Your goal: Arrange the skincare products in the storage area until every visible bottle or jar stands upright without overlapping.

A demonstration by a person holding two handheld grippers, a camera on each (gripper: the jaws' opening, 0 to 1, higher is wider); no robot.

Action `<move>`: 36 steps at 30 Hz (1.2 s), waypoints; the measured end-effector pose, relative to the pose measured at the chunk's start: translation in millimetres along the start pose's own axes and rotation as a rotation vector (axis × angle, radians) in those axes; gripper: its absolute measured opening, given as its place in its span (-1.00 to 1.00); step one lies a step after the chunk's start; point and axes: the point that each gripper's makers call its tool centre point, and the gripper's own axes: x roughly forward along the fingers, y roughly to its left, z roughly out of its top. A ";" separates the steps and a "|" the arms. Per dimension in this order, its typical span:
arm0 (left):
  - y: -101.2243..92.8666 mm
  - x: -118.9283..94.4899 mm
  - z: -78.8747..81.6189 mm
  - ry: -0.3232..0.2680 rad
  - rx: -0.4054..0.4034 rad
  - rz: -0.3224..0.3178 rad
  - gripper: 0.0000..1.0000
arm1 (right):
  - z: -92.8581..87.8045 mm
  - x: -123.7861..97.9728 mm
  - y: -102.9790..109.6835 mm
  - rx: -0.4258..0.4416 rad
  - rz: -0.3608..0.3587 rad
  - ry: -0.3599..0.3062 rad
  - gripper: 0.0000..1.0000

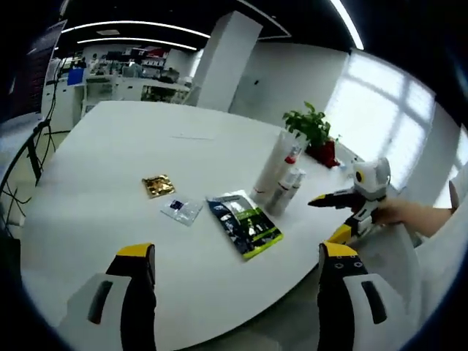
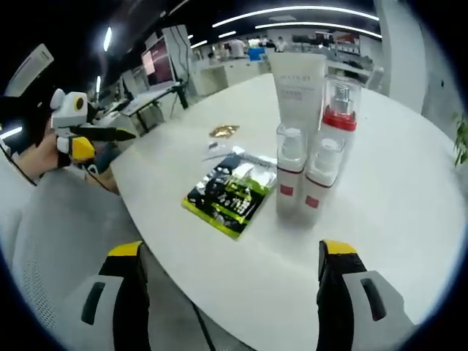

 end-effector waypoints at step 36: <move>54.2 79.5 -4.2 0.249 0.193 0.094 0.38 | -1.4 -2.5 0.1 -0.006 -0.011 0.005 0.93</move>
